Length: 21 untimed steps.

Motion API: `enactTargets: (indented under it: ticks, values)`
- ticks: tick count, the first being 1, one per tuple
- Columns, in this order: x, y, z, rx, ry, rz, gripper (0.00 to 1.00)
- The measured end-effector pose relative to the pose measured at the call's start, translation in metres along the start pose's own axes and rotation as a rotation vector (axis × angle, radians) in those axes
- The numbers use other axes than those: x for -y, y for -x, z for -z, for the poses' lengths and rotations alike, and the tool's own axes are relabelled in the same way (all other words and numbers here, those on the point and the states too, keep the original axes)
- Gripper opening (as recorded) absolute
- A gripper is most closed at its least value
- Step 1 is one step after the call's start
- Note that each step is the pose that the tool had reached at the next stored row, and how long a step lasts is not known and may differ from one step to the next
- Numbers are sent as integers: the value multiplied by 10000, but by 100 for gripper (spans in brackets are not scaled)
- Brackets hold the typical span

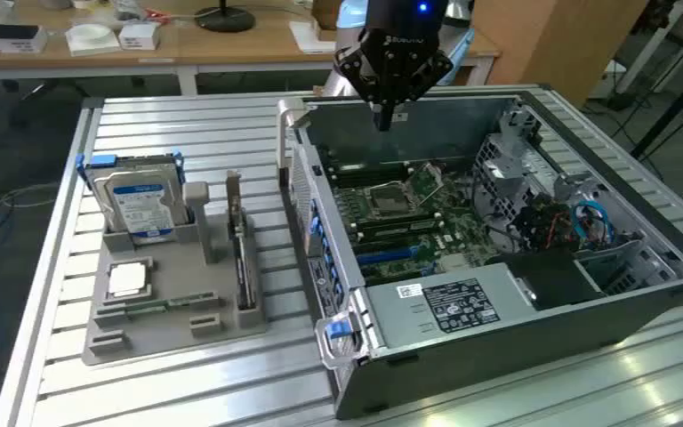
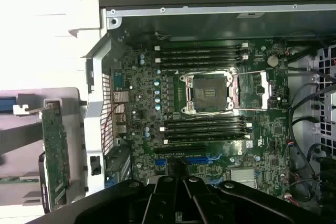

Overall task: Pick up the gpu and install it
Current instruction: 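Reach for the gpu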

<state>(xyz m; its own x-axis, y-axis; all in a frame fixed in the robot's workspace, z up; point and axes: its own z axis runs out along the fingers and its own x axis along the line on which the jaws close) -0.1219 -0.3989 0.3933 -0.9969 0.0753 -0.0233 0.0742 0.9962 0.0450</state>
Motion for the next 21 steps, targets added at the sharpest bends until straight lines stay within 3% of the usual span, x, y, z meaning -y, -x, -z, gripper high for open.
enactTargets:
  ticks: [21]
  values:
    - [5,-67,1,0,0,0,11]
